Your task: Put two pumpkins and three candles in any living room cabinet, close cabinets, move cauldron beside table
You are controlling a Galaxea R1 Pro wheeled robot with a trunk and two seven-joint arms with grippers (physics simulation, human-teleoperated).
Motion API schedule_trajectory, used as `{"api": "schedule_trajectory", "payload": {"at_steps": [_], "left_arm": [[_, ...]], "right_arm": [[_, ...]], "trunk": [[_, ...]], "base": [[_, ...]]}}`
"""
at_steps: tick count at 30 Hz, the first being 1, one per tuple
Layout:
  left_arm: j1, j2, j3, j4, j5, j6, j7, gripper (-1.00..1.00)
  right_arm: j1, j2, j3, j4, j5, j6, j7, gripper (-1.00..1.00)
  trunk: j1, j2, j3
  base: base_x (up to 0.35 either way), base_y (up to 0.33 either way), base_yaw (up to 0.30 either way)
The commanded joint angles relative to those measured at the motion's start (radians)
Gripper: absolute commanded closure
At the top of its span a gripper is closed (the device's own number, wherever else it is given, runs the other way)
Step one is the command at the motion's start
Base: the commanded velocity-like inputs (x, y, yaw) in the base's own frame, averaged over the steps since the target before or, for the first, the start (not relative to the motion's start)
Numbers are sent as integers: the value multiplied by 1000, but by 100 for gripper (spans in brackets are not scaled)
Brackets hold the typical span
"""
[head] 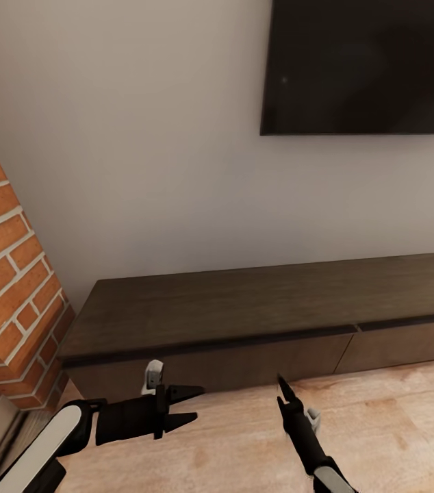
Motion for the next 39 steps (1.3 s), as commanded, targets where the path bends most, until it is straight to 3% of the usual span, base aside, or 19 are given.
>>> {"api": "schedule_trajectory", "payload": {"at_steps": [1, 6, 11, 15, 28, 34, 39], "left_arm": [[-1, -3, -1, 0, 4, 1, 2, -100], [-1, -9, -2, 1, 4, 0, 2, -100], [-1, -9, 0, 2, 3, 0, 2, -100], [-1, -9, 0, 3, 2, 0, 2, -100], [-1, -9, -1, 1, 2, 0, 2, -100], [-1, -10, -2, 3, 2, 0, 2, -100], [-1, -10, -1, 2, 2, 0, 2, -100]], "right_arm": [[-1, 1, 0, -17, -6, 9, 0, -100], [-16, 9, 2, -58, -5, 14, -9, -100], [-23, 15, 67, -64, -4, 7, -11, -100], [-24, 15, 86, -65, -5, 13, -8, -100], [-24, 18, 82, -62, -25, 3, -6, -100], [-24, 17, 80, -61, -95, -1, -8, -100], [-24, 18, 80, -56, -111, -3, -9, -100]], "trunk": [[0, 0, -1], [0, 0, -1], [0, 0, -1], [0, 0, -1], [0, 0, -1], [0, 0, -1], [0, 0, -1]], "base": [[0, 0, 0], [0, 0, 0], [0, 0, 0], [58, 14, 0], [106, 19, 0], [12, 0, 0], [136, 0, 0]]}}
